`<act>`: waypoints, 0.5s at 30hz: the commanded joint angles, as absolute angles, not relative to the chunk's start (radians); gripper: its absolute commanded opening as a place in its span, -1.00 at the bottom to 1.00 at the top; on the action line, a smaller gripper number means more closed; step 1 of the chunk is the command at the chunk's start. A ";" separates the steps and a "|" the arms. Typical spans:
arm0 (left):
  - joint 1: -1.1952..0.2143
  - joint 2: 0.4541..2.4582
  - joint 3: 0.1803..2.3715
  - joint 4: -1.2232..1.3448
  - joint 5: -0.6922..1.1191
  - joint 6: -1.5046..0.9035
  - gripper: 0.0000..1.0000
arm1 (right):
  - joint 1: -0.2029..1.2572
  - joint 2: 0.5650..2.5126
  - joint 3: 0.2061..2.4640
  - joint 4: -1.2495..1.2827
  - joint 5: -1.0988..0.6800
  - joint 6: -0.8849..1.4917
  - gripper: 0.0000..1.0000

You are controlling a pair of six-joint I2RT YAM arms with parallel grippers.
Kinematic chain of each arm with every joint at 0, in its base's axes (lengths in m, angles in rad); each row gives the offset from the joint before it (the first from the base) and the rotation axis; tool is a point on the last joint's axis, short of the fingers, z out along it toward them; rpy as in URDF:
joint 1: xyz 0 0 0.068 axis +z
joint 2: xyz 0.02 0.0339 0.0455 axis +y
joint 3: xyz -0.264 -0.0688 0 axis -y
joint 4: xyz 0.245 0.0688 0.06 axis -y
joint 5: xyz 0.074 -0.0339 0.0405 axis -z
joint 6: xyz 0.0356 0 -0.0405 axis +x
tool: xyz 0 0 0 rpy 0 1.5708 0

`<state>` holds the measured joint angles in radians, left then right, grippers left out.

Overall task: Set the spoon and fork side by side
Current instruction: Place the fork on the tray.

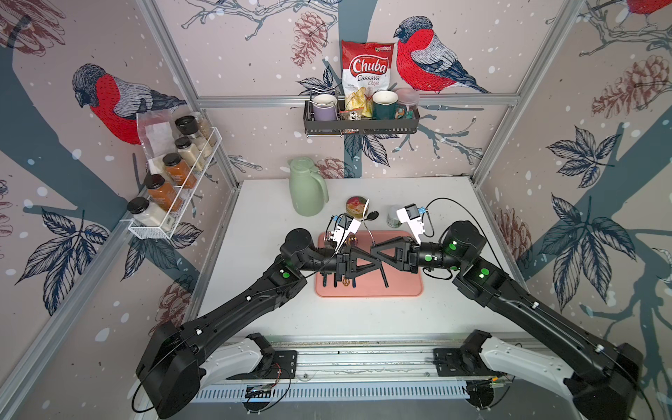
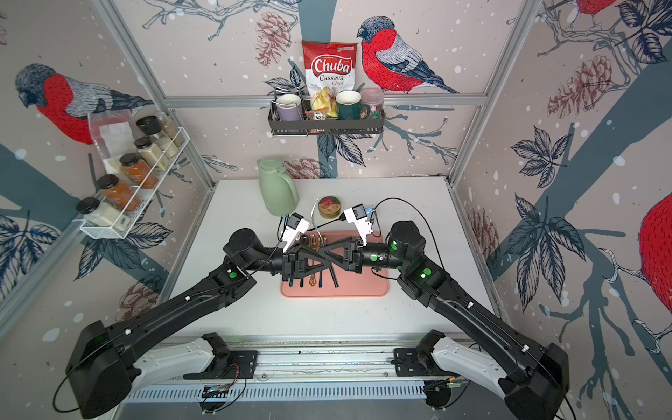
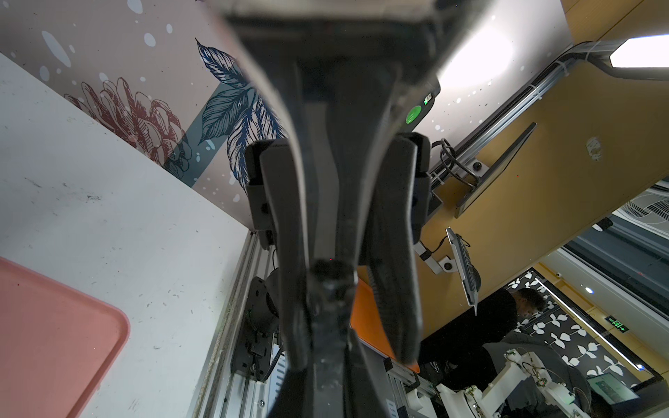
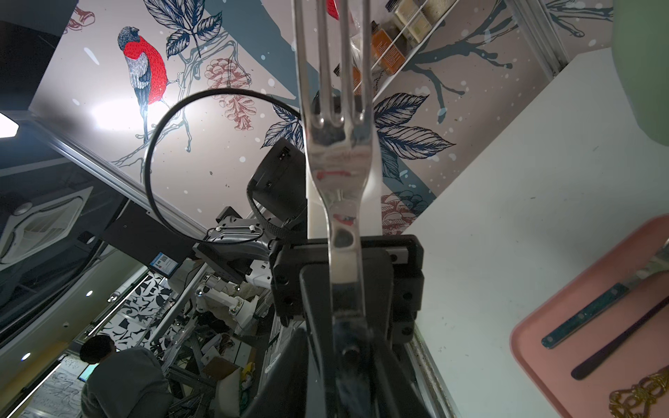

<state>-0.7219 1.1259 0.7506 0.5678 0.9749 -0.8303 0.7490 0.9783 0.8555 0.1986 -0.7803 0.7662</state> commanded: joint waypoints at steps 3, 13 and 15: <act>-0.724 1.127 0.767 0.553 0.979 -0.805 -0.79 | 0.741 0.979 0.859 0.243 -0.793 0.781 -0.56; -0.724 1.124 0.771 0.528 0.972 -0.794 -0.79 | 0.710 0.964 0.854 0.246 -0.791 0.801 -0.79; -0.724 1.116 0.774 0.509 0.951 -0.789 -0.77 | 0.707 0.958 0.856 0.228 -0.788 0.794 -0.84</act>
<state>-0.7242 1.1252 0.7673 0.5392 0.9665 -0.8276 0.7128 0.9710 0.8520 0.1993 -0.7921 0.7803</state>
